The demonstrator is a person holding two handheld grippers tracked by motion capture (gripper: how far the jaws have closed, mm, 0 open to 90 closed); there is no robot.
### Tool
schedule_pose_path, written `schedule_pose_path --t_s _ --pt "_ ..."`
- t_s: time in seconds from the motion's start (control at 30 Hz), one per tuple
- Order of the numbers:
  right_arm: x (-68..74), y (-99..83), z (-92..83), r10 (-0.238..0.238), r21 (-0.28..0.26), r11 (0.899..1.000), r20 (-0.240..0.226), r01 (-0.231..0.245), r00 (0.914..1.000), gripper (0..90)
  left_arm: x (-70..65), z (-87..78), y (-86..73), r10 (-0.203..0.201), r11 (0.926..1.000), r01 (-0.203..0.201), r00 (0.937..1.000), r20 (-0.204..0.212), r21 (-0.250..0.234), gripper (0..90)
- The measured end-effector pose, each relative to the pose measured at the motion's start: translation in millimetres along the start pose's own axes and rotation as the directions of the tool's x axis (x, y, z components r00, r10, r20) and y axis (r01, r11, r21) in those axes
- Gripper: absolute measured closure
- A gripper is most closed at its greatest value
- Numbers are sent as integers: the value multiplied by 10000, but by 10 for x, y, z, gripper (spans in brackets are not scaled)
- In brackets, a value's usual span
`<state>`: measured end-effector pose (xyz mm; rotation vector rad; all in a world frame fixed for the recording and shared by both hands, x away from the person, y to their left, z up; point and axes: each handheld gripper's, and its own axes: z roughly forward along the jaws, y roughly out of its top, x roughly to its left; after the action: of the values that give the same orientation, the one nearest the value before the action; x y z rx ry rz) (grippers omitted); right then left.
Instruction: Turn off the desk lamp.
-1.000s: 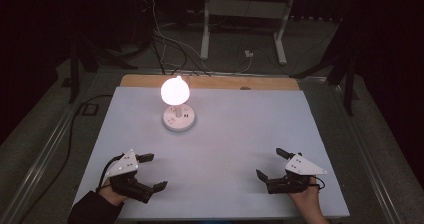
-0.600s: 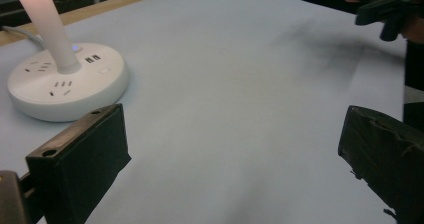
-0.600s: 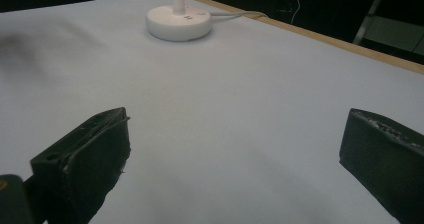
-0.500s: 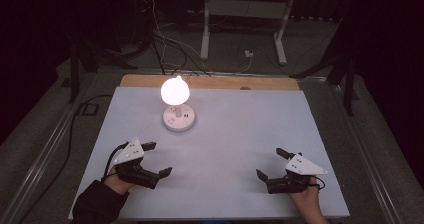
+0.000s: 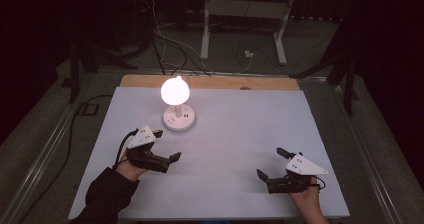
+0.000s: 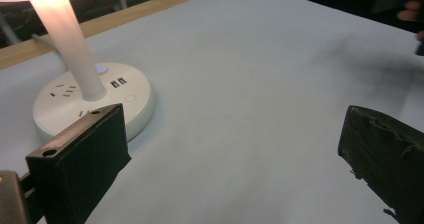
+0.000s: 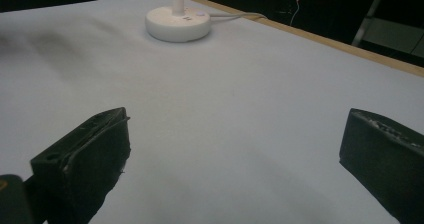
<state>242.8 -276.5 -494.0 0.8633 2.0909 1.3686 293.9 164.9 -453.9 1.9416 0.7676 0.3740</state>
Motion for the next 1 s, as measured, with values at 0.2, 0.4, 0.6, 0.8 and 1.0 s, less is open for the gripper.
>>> schedule_pose_path --t_s 0.2,0.4,0.6,0.8,1.0 --pt "-5 -1 0 17 -11 10000 -47 -18 10000 0 21 148 61 -256 9997 254 9977 -627 -43 4" --pt "-8 -2 1 52 1 10000 -70 -52 10000 0 67 270 100 -583 9983 565 9893 -1340 -176 4" --pt "-11 -4 -1 68 3 10000 -69 -68 10000 0 113 369 141 -1044 9945 1015 9806 -1657 -260 4" --pt "-17 -5 2 121 2 9999 -205 -121 9997 0 116 504 165 -1152 9927 1199 9751 -1895 138 4" --pt "-17 -3 -2 139 -17 9999 -220 -139 9997 0 153 618 183 -1476 9875 1562 9635 -2234 212 6"
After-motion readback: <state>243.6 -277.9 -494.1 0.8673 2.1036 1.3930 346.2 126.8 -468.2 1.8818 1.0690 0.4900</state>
